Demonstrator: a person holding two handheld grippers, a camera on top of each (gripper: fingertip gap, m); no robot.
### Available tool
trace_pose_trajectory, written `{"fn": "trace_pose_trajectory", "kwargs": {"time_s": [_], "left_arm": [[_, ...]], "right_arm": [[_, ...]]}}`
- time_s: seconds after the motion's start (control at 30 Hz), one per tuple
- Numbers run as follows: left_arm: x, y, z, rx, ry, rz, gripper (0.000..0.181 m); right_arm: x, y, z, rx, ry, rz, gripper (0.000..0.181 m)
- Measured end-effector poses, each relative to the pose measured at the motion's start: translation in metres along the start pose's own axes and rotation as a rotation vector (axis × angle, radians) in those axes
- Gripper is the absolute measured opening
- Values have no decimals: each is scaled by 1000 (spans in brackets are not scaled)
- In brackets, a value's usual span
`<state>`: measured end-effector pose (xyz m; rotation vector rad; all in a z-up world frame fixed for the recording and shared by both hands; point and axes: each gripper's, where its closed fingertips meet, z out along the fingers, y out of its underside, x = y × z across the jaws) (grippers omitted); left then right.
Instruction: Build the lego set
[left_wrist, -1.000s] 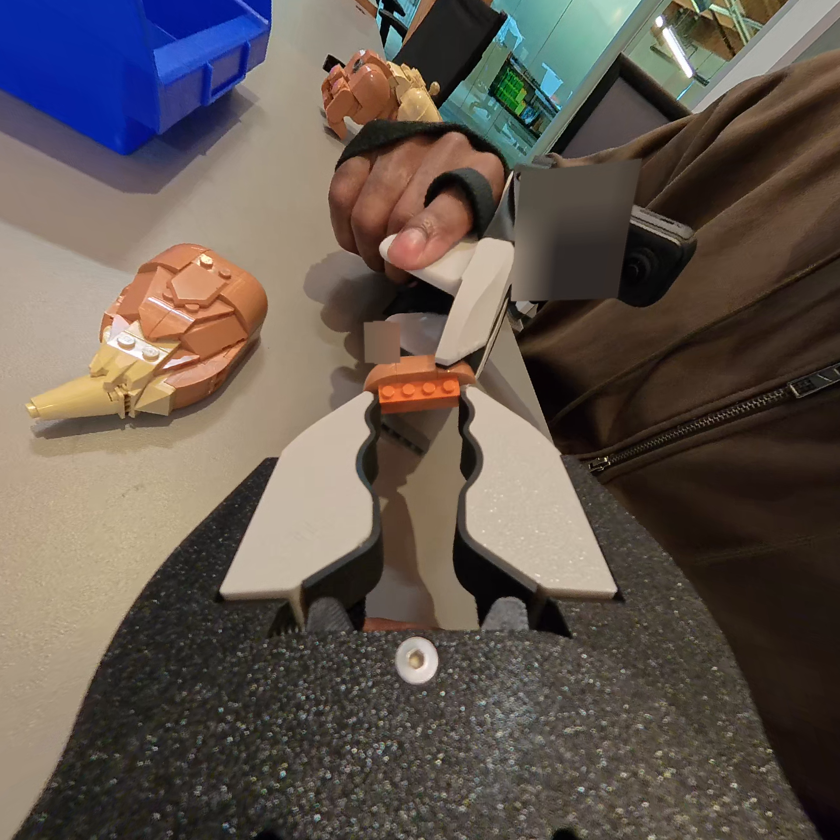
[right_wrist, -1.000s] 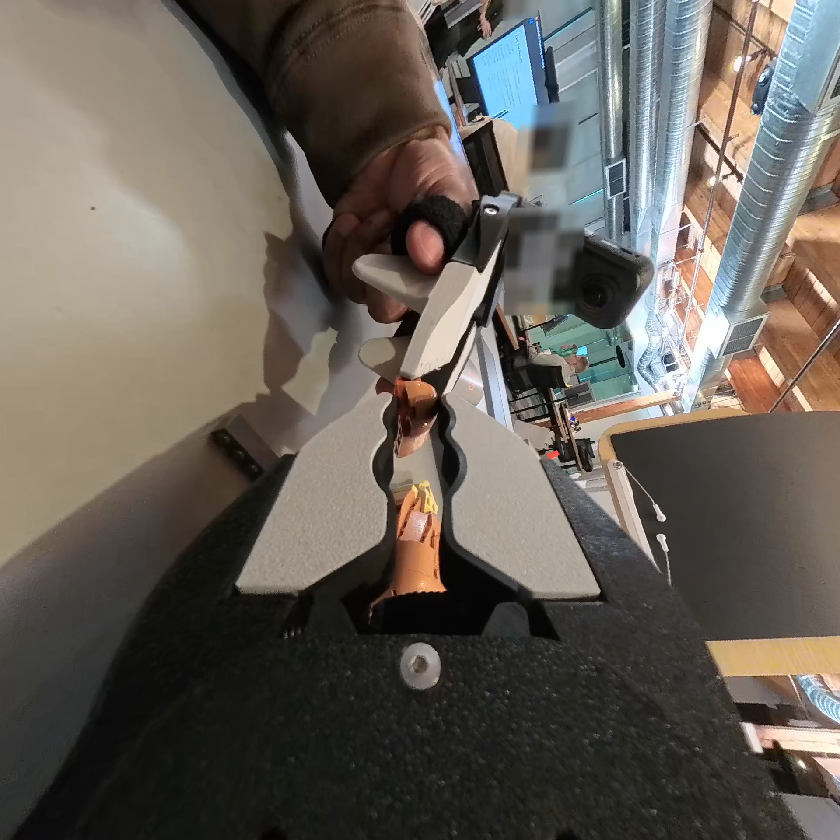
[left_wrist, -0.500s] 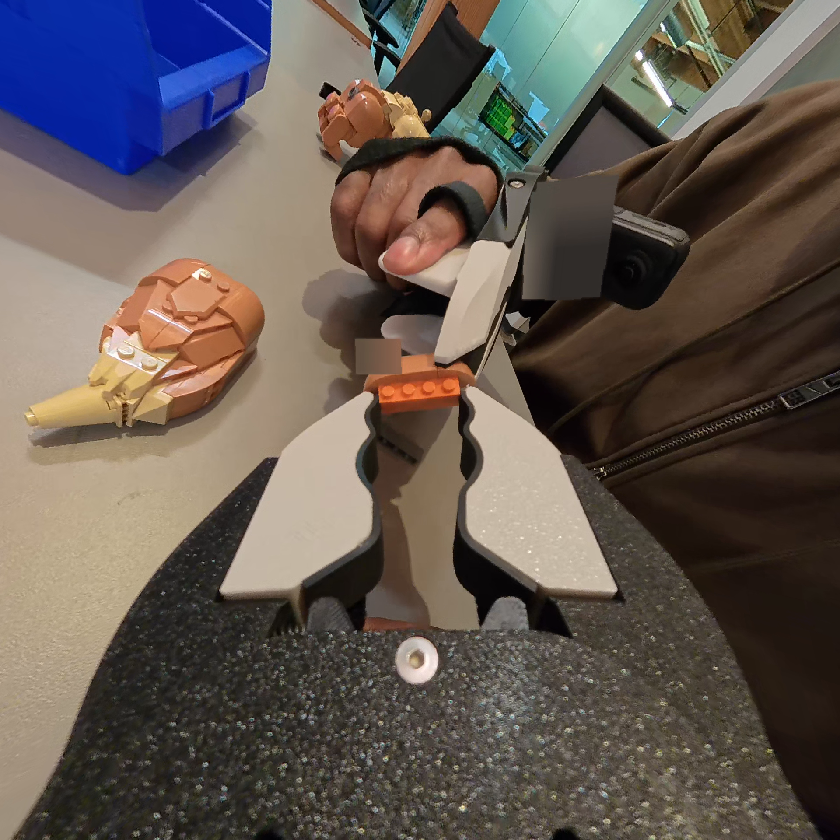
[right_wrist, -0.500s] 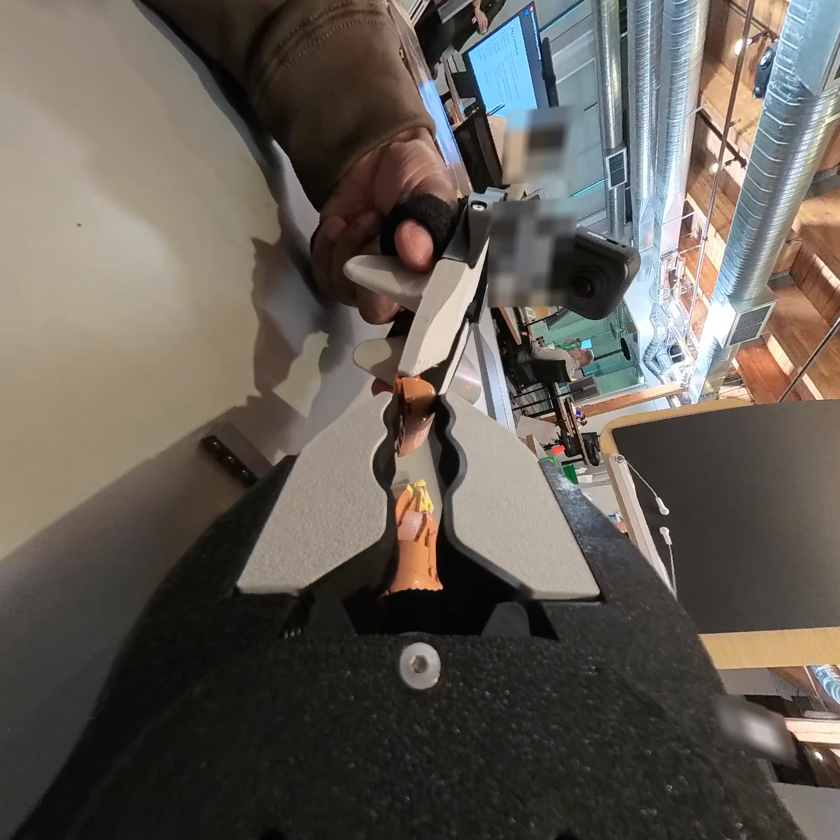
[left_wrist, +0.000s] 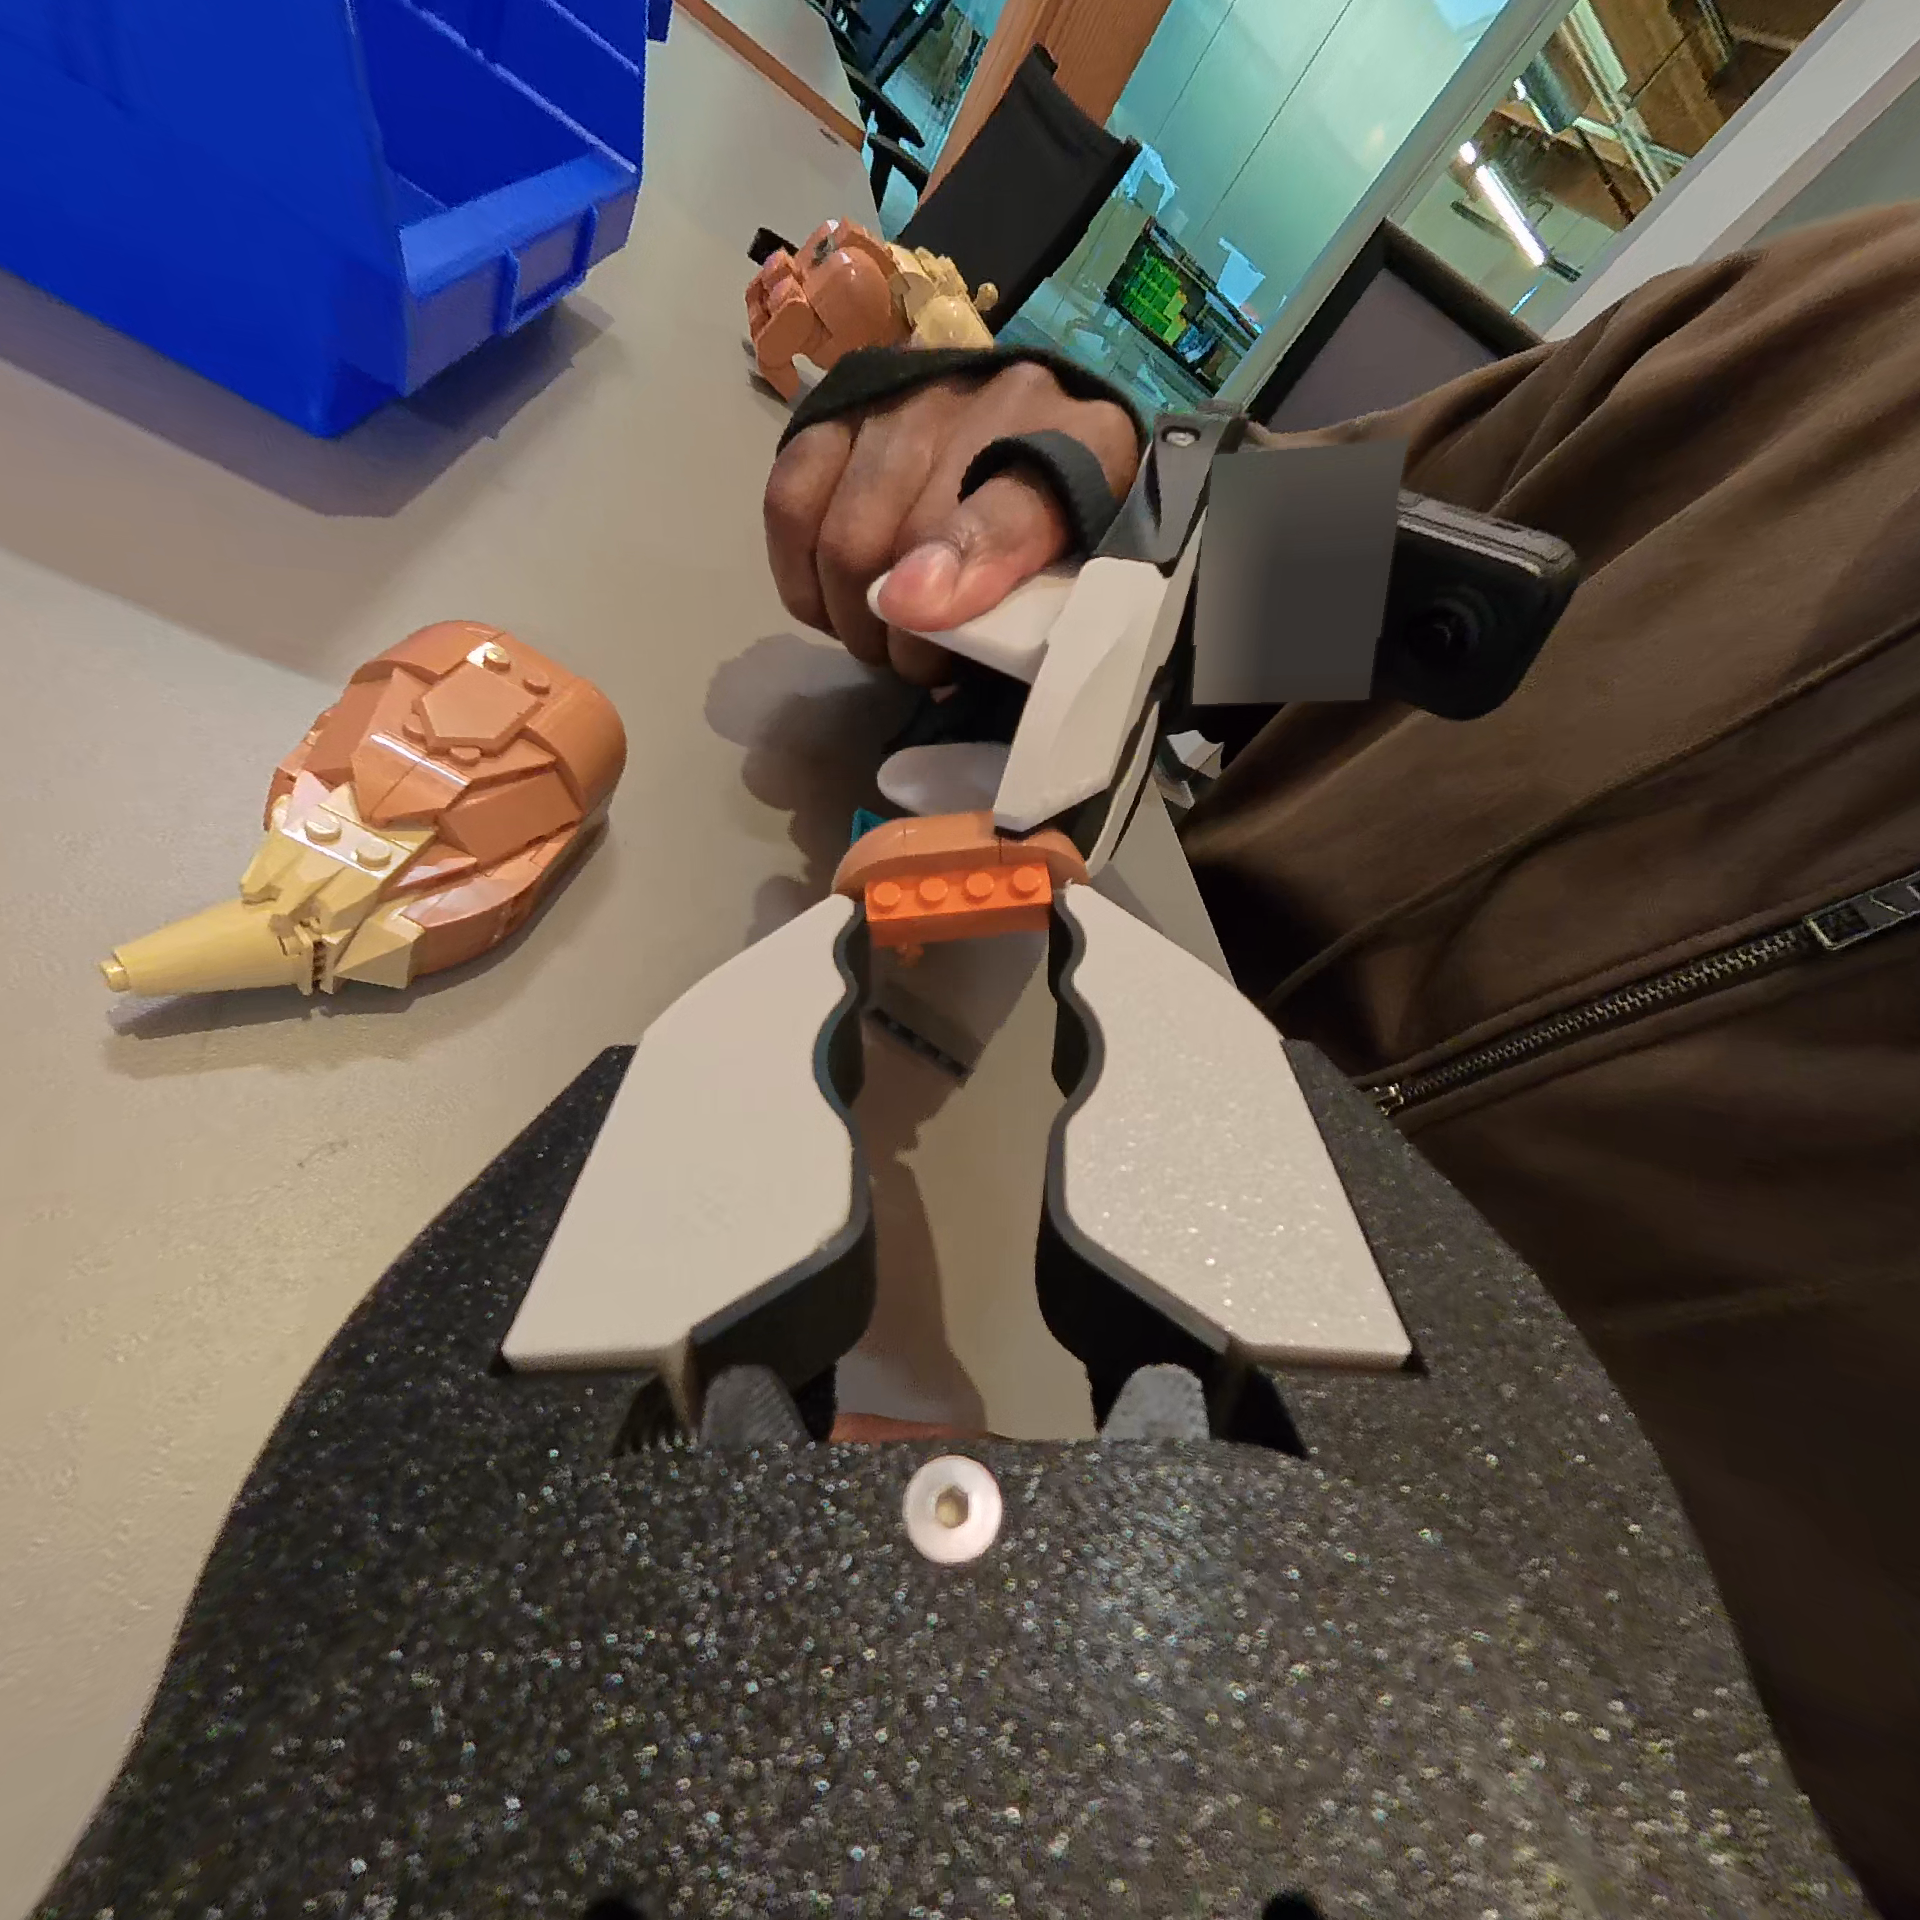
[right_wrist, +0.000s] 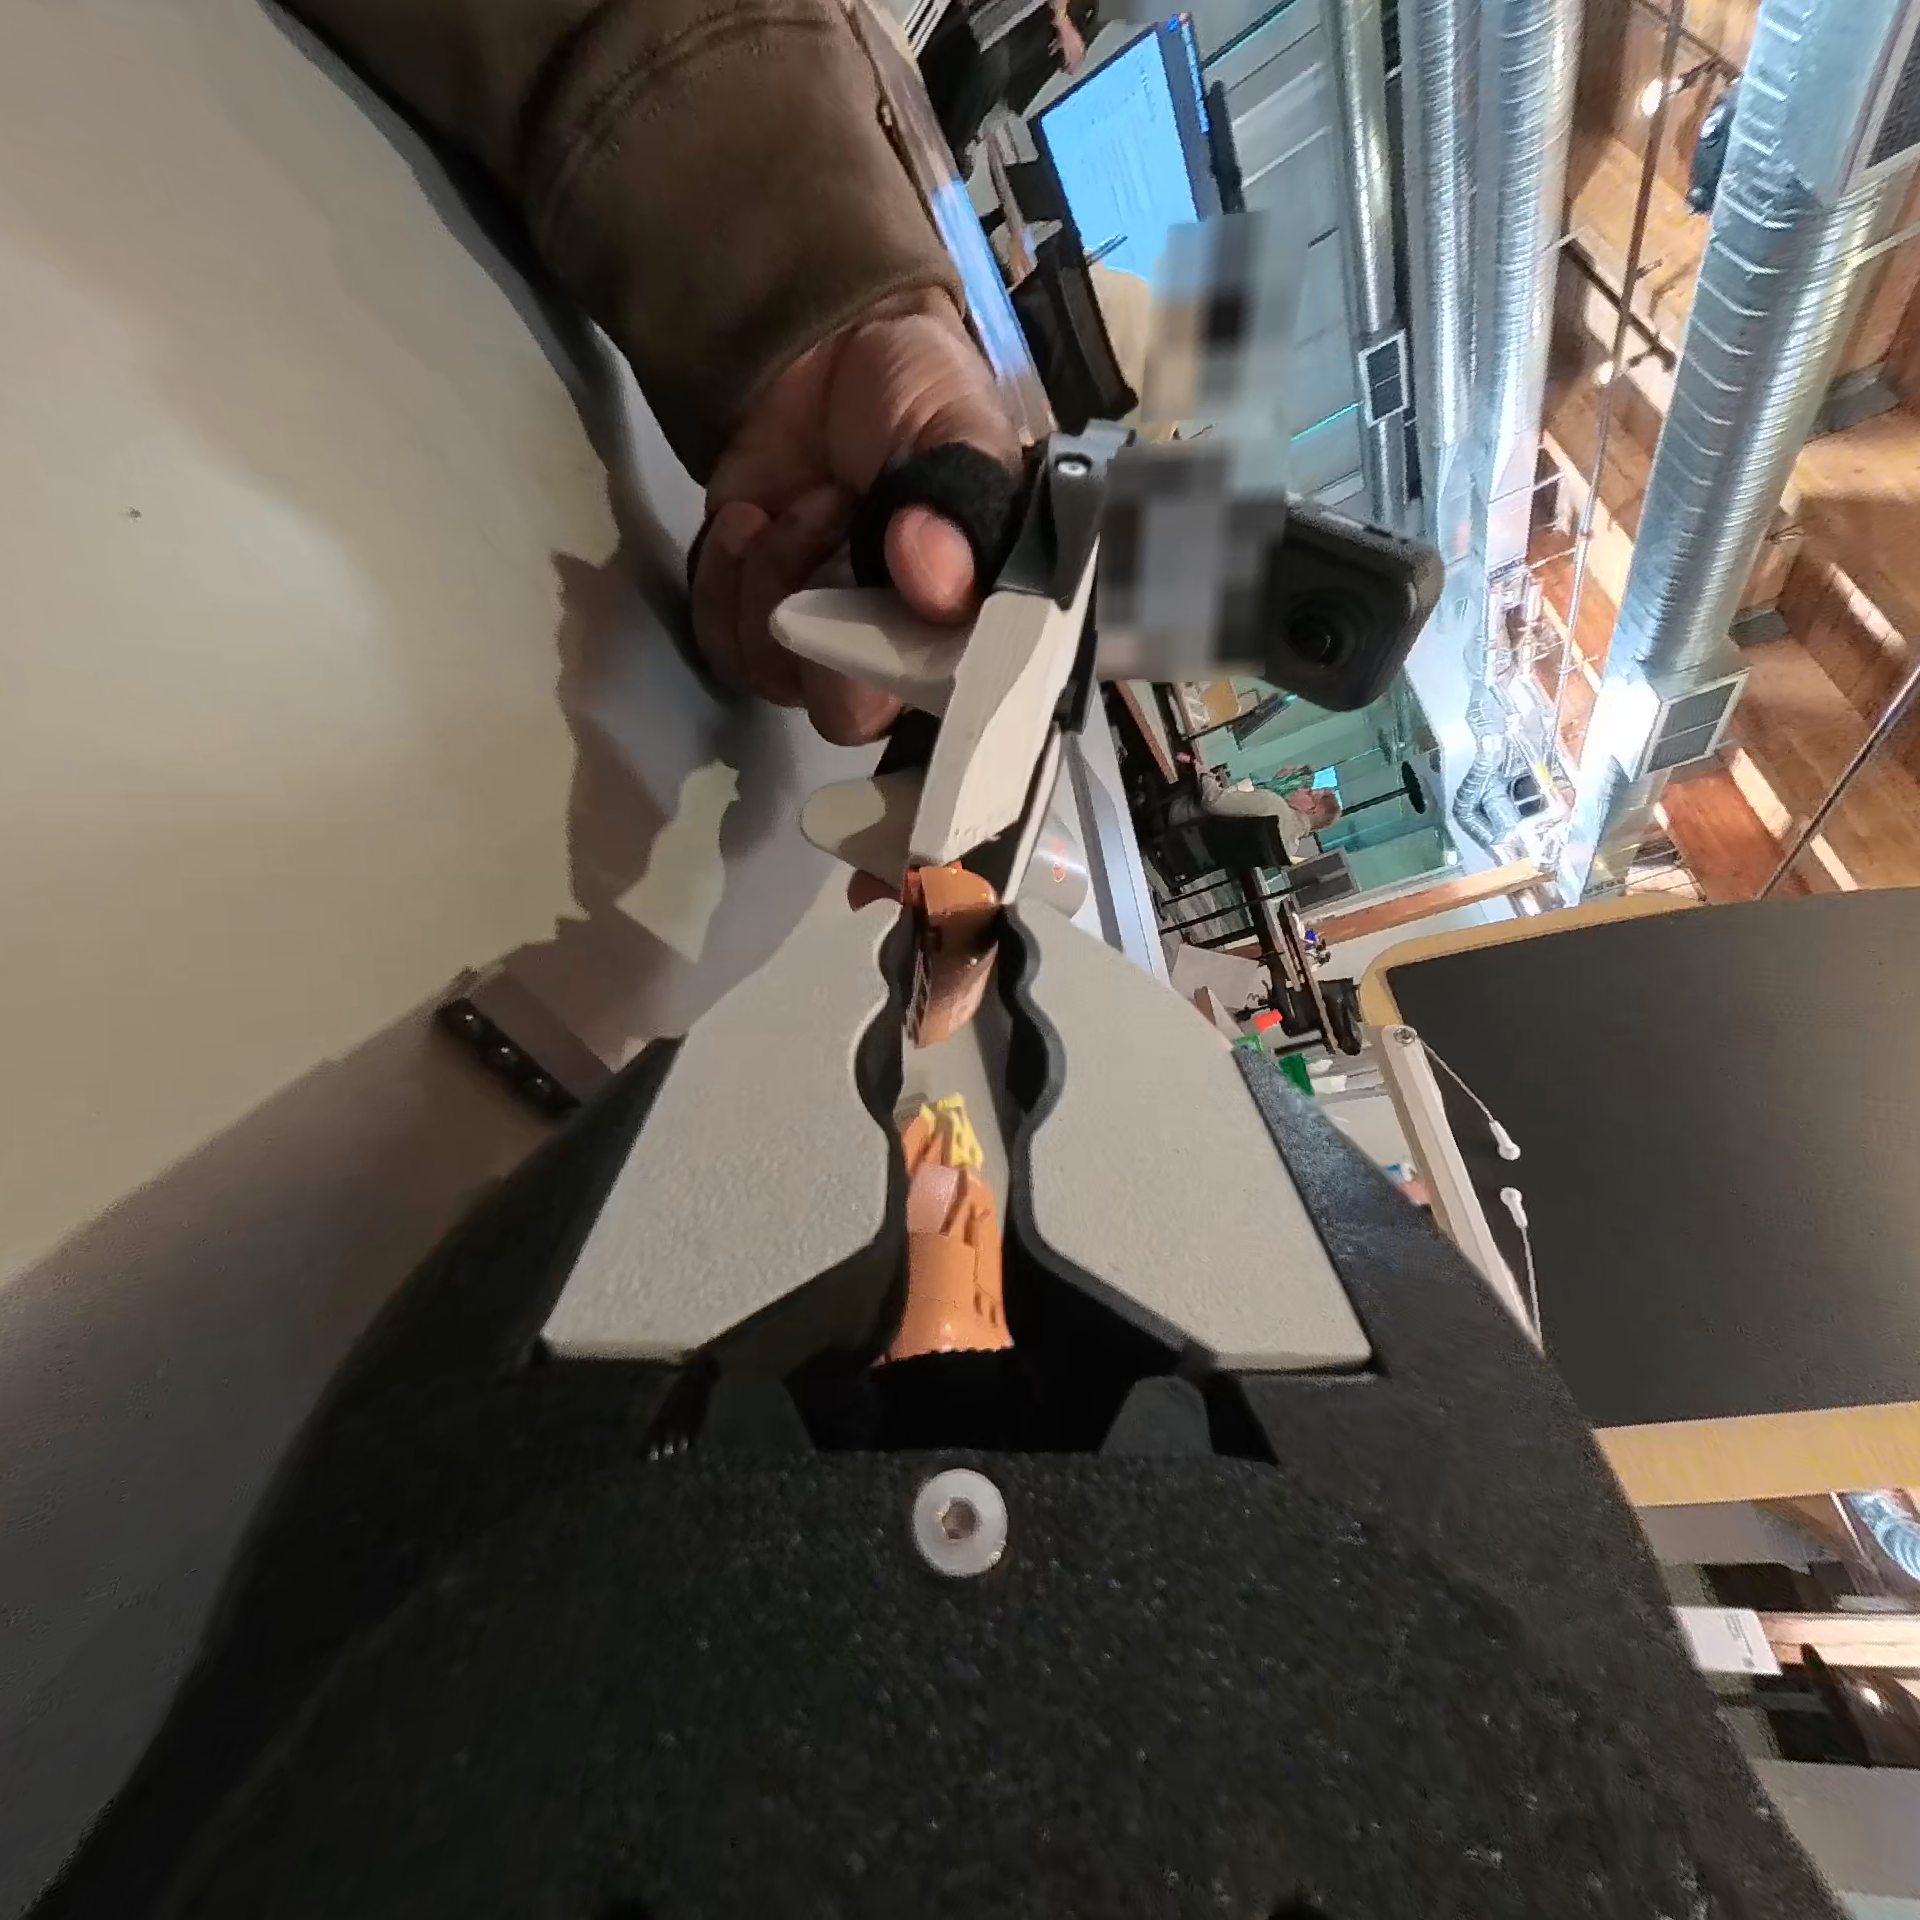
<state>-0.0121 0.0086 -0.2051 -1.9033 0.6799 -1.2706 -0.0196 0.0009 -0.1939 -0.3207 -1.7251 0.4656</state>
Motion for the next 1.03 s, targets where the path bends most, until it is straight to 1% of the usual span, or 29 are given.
{"fn": "trace_pose_trajectory", "kwargs": {"time_s": [0.07, 0.17, 0.23, 0.3, 0.37, 0.4, 0.57, 0.8, 0.93, 0.97, 1.03], "left_arm": [[-2, -2, -1, 8, -18, 8, 33], [-7, 1, -2, -8, -50, 21, 33], [-6, 0, -2, -6, -48, 18, 33], [-6, 1, -2, -10, -48, 25, 33], [-4, 0, -1, -10, -43, 26, 33], [-4, 0, -1, -10, -42, 25, 33], [-2, -3, -1, 5, -33, 22, 33], [-6, 1, -1, -19, -61, 27, 33], [-10, 1, -3, -14, -80, 25, 33], [-13, 3, -3, -24, -95, 32, 33], [-23, 12, -5, -89, -174, 74, 33]], "right_arm": [[2, 2, 1, 1, 21, 13, 16], [6, 5, 1, -8, 48, 25, 28], [5, 5, 1, -6, 45, 28, 30], [3, 5, 2, -9, 40, 13, 29], [1, 4, 2, -3, 34, -10, 18], [0, 3, 1, -1, 35, -23, 16], [3, 2, 0, 1, 29, -30, 15], [-1, 6, 3, -38, 3, -21, 15], [-1, 9, 5, -34, 18, 3, 16], [-2, 11, 6, -42, 16, -1, 16], [-4, 16, 6, -68, -9, 24, 34]]}}
